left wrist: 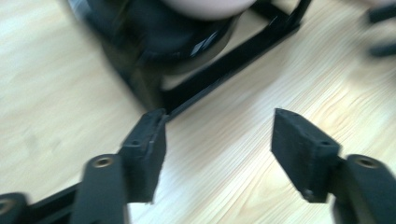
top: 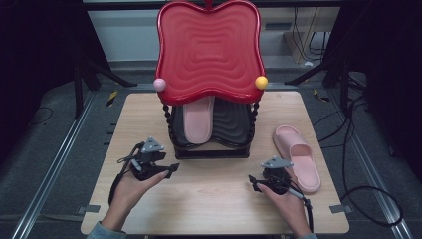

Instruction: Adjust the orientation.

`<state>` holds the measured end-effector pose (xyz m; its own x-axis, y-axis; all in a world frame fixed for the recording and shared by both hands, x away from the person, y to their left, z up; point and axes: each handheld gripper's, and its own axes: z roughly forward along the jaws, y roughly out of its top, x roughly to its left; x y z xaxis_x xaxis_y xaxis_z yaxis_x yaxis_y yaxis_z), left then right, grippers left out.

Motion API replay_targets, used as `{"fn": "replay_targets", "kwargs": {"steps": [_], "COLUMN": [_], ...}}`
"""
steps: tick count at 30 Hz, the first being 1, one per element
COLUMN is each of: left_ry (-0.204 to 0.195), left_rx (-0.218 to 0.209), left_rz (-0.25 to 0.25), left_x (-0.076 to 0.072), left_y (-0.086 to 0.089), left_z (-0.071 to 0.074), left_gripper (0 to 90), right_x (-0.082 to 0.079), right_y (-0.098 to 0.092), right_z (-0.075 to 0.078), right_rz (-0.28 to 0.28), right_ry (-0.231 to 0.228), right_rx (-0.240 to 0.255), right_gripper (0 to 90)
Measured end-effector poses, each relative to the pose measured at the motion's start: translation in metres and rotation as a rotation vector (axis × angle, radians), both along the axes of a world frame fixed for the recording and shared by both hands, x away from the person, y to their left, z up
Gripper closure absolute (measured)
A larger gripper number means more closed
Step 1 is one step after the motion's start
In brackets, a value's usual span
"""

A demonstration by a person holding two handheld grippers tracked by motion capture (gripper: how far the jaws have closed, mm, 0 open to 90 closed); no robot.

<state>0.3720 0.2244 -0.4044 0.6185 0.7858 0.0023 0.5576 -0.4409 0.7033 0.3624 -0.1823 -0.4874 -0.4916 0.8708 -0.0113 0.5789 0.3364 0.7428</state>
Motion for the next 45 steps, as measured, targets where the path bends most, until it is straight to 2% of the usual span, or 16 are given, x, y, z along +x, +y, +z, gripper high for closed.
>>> {"fn": "replay_targets", "kwargs": {"steps": [5, 7, 9, 11, 12, 16, 20, 23, 25, 30, 33, 37, 42, 45], "left_ry": [0.026, 0.049, 0.047, 0.057, 0.064, 0.073, 0.078, 0.075, 0.074, 0.071, 0.07, 0.066, 0.071, 0.064], "left_rx": [0.072, 0.098, 0.107, 0.112, 0.106, 0.111, 0.103, 0.094, 0.096, 0.092, 0.089, 0.085, 0.089, 0.09], "left_rz": [0.116, 0.124, 0.158, 0.167, 0.169, 0.194, 0.212, 0.222, 0.227, 0.23, 0.227, 0.235, 0.234, 0.229], "left_x": [0.008, 0.011, 0.011, 0.01, 0.01, 0.009, 0.009, 0.009, 0.008, 0.007, 0.007, 0.007, 0.007, 0.007], "left_y": [0.036, 0.045, 0.053, 0.06, 0.062, 0.07, 0.078, 0.082, 0.084, 0.087, 0.088, 0.091, 0.09, 0.09], "left_z": [-0.028, -0.034, -0.038, -0.041, -0.042, -0.045, -0.046, -0.044, -0.043, -0.042, -0.041, -0.041, -0.042, -0.041], "left_gripper": [20.4, 17.8, 15.3, 13.5, 13.2, 13.1, 13.3, 13.5, 13.6, 13.7, 13.9, 14.0, 14.0, 14.1], "right_x": [-0.005, -0.007, -0.008, -0.008, -0.007, 0.002, 0.013, 0.023, 0.031, 0.043, 0.052, 0.061, 0.071, 0.074], "right_y": [-0.024, -0.034, -0.046, -0.056, -0.061, -0.076, -0.086, -0.089, -0.089, -0.09, -0.092, -0.092, -0.089, -0.087], "right_z": [0.017, 0.024, 0.031, 0.037, 0.041, 0.044, 0.045, 0.046, 0.047, 0.049, 0.048, 0.048, 0.048, 0.047], "right_rz": [-0.039, -0.045, -0.063, -0.08, -0.09, -0.107, -0.125, -0.132, -0.135, -0.146, -0.169, -0.184, -0.189, -0.178], "right_ry": [0.004, 0.016, 0.039, 0.052, 0.074, 0.124, 0.145, 0.138, 0.149, 0.148, 0.149, 0.146, 0.151, 0.151], "right_rx": [-0.01, -0.026, -0.028, -0.037, -0.045, -0.063, -0.073, -0.068, -0.075, -0.086, -0.081, -0.047, -0.053, -0.06], "right_gripper": [43.2, 48.5, 53.3, 57.1, 58.4, 63.6, 66.5, 68.3, 69.6, 68.9, 65.9, 64.5, 68.8, 77.8]}}
